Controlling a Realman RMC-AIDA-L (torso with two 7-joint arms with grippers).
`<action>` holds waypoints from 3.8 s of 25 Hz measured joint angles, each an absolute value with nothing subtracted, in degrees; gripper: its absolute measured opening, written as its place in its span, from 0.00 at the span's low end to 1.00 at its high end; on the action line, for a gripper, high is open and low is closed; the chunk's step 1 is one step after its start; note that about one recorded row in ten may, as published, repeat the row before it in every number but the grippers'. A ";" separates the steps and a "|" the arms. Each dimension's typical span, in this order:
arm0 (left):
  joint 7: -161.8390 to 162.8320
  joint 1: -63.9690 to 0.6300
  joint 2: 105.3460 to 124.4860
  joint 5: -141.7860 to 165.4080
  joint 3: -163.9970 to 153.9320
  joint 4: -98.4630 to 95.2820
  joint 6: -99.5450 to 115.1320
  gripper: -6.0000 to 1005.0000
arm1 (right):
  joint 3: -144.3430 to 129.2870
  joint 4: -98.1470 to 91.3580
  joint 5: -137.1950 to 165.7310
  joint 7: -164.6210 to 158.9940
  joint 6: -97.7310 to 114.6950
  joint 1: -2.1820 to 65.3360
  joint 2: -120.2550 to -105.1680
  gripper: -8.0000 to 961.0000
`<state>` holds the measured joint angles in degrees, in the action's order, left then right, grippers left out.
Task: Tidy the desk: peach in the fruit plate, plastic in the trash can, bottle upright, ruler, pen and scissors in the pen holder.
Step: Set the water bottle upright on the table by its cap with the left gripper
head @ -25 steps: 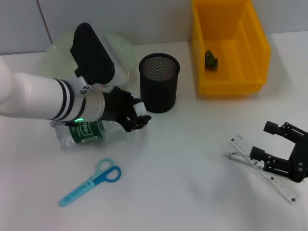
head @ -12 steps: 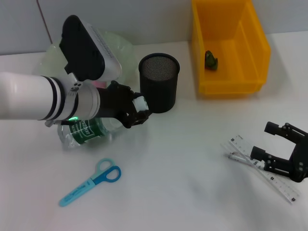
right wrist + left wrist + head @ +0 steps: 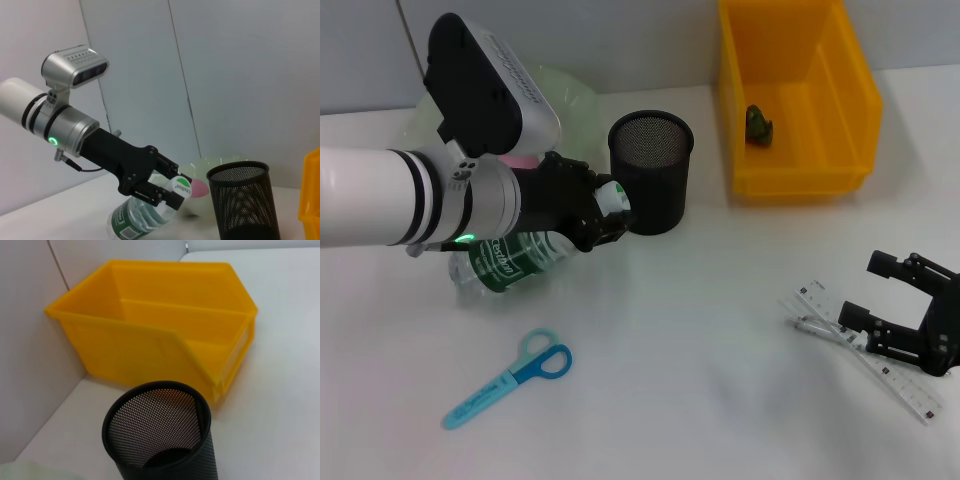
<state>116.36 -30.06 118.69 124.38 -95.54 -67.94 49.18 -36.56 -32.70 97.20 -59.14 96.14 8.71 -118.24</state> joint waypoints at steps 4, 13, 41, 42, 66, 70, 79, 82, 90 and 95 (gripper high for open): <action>116.45 -29.27 118.67 124.36 -95.53 -69.56 49.17 0.47 | -36.64 -32.69 97.20 -59.16 96.15 8.83 -118.24 0.87; 116.84 -27.23 118.54 124.37 -94.88 -72.87 49.36 0.46 | -36.76 -32.69 97.20 -59.16 96.39 8.89 -118.31 0.87; 109.94 -22.80 118.61 113.37 -91.53 -74.77 48.59 0.46 | -37.09 -32.69 97.20 -59.53 96.22 9.77 -118.47 0.87; 109.02 -22.73 118.62 112.36 -91.25 -74.42 48.58 0.46 | -37.09 -32.69 97.20 -59.53 96.21 9.77 -118.47 0.87; 97.43 -21.80 118.57 97.48 -86.61 -67.01 48.88 0.45 | -37.28 -32.70 97.20 -59.76 96.15 10.14 -118.47 0.87; 95.96 -21.49 118.57 95.93 -86.41 -66.19 48.64 0.45 | -37.36 -32.69 97.20 -59.76 96.14 10.12 -118.47 0.87; 89.17 -21.07 118.57 87.89 -84.28 -60.91 49.13 0.46 | -37.35 -32.69 97.92 -59.77 96.15 10.36 -118.47 0.87; 87.37 -20.98 118.57 86.73 -84.26 -59.98 49.20 0.48 | -37.35 -32.70 97.94 -59.77 96.15 10.37 -118.47 0.87; 83.61 -19.87 118.56 82.90 -84.25 -58.60 49.94 0.50 | -37.35 -32.70 98.56 -60.08 96.15 10.55 -118.47 0.87; 81.50 -18.93 118.49 79.98 -84.02 -58.26 50.64 0.52 | -37.35 -32.70 98.65 -60.19 96.15 10.56 -118.52 0.87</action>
<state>81.50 -18.92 118.49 79.98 -84.02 -58.26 50.64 -37.35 -32.70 98.65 -60.19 96.15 10.56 -118.52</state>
